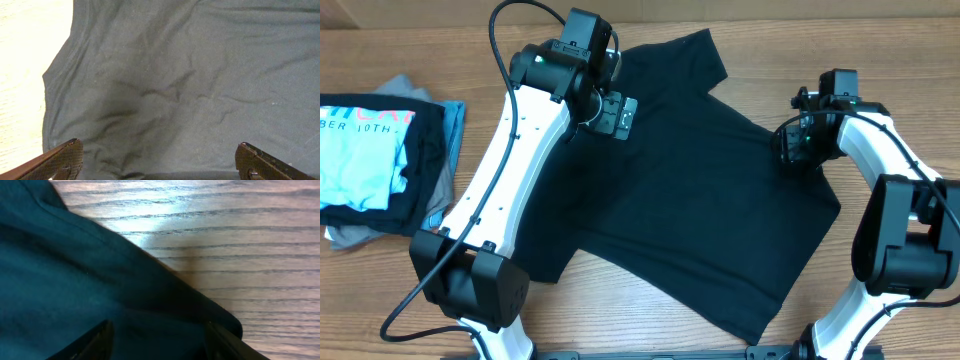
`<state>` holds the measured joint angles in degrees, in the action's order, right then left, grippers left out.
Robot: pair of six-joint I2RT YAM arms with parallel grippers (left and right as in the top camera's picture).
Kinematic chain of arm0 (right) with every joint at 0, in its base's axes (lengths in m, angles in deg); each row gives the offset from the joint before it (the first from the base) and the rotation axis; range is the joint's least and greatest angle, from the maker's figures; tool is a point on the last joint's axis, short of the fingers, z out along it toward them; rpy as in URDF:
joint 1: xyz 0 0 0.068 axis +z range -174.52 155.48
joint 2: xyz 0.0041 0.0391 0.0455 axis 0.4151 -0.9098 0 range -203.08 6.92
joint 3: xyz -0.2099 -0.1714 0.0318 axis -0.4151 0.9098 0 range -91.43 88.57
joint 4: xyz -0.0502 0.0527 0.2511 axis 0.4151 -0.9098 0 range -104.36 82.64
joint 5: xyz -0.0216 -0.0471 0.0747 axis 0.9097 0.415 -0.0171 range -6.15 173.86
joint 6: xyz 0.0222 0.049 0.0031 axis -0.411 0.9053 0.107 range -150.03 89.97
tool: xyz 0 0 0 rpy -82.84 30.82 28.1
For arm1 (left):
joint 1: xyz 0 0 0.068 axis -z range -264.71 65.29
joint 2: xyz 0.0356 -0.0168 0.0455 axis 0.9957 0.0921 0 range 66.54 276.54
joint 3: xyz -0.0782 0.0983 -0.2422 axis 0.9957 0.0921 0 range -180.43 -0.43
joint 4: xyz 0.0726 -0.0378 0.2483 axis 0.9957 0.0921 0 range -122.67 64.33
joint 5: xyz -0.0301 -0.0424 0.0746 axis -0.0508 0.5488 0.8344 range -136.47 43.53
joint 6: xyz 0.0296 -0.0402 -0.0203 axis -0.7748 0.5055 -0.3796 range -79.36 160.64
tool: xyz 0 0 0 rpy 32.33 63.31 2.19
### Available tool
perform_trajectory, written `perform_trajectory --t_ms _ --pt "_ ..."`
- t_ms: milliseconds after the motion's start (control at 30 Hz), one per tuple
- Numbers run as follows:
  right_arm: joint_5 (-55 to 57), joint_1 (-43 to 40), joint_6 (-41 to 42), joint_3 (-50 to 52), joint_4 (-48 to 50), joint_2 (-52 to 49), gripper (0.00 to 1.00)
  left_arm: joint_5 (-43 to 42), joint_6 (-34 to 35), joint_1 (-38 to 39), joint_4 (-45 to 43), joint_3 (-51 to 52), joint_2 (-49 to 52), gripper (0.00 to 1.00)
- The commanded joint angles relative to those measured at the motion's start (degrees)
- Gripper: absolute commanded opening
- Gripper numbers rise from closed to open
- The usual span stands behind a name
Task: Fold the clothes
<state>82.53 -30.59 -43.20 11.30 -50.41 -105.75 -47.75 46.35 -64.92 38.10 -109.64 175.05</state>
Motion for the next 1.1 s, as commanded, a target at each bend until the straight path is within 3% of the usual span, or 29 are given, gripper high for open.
perform_trajectory --t_ms 0,300,500,600,667,800,1067 --pt "5.38 -0.5 -0.83 -0.11 1.11 0.72 0.62 0.63 -0.39 -0.26 0.09 0.2 0.13 1.0" --pt "7.28 -2.64 -2.34 0.04 2.62 -2.43 0.61 0.61 -0.39 -0.26 0.07 0.2 0.13 1.0" --pt "7.3 -3.02 -2.29 0.04 2.67 -4.9 0.4 0.61 -0.39 -0.26 0.07 0.2 0.13 1.0" --pt "7.28 -3.02 -2.27 0.04 2.43 -5.29 0.39 0.61 -0.39 -0.26 0.07 0.2 0.13 1.0" --pt "7.3 -3.02 -2.27 0.04 2.49 -5.29 0.31 0.61 -0.39 -0.26 0.04 0.2 0.13 1.0" --pt "8.79 -3.02 -2.27 0.02 2.93 -5.29 0.05 0.63 -0.39 -0.26 0.04 0.2 0.13 1.0" --pt "14.16 -4.26 -2.34 0.0 8.22 -5.29 0.04 0.61 -0.37 -0.26 0.04 0.2 0.13 1.0"
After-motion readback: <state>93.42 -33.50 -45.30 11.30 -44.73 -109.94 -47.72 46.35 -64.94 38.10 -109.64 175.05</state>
